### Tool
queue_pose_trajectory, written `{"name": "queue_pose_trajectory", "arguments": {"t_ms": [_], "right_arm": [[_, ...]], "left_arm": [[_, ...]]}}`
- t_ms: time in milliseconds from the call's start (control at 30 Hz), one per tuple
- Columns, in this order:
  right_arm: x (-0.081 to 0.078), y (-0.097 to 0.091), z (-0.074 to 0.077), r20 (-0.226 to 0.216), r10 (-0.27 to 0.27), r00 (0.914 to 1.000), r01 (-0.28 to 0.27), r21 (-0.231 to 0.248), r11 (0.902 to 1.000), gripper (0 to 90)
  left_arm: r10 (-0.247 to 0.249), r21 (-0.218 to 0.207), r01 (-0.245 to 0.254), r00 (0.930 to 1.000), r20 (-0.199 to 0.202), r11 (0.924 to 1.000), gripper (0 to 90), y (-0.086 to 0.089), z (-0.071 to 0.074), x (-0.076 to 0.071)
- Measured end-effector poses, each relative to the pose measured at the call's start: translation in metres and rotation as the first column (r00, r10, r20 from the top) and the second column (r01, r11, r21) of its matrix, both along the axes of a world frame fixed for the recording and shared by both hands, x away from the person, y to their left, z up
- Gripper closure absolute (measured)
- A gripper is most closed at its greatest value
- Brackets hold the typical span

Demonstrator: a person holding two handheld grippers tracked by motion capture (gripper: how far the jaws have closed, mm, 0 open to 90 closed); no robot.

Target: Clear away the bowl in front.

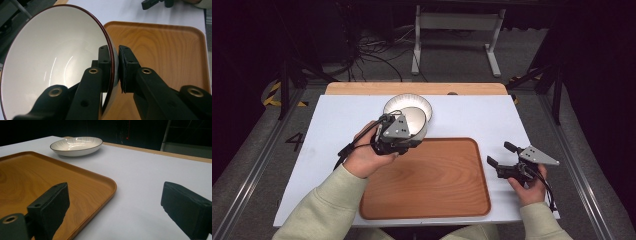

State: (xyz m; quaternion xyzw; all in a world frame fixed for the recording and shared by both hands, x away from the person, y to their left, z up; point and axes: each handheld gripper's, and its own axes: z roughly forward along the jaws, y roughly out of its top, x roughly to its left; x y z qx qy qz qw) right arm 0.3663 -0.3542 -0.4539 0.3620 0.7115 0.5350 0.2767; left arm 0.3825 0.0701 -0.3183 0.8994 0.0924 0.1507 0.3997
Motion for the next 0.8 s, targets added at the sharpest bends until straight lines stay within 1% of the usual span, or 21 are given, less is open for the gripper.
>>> {"name": "queue_pose_trajectory", "arguments": {"t_ms": [300,400,500,567,700,800], "right_arm": [[0.000,0.000,0.000,-0.002,0.000,1.0000,0.000,0.000,1.0000,8.8],[0.000,0.000,0.000,-0.003,0.000,1.0000,0.000,0.001,1.0000,8.8],[0.000,0.000,0.000,-0.003,0.000,1.0000,0.000,0.001,1.0000,8.8],[0.000,0.000,0.000,-0.002,-0.001,1.0000,0.001,0.002,1.0000,8.8],[0.000,0.000,0.000,-0.001,-0.001,1.0000,0.001,0.002,1.0000,8.7],[0.000,0.000,0.000,-0.002,-0.001,1.0000,0.001,0.002,1.0000,8.8]], "left_arm": [[-0.020,-0.007,0.020,0.9998,0.006,0.9998,81.3,0.001,-0.001,-0.009],[-0.026,-0.007,0.026,0.9997,-0.004,0.9996,81.3,0.000,-0.005,-0.013],[-0.037,-0.007,0.036,0.9993,-0.004,0.9993,81.2,-0.001,-0.008,-0.015],[-0.034,-0.009,0.034,0.9994,-0.007,0.9994,81.2,-0.001,-0.010,-0.017],[-0.052,0.005,0.052,0.9987,-0.005,0.9987,81.3,-0.003,-0.012,-0.019],[-0.066,0.014,0.066,0.9977,-0.013,0.9977,81.3,-0.006,-0.015,-0.022]]}}
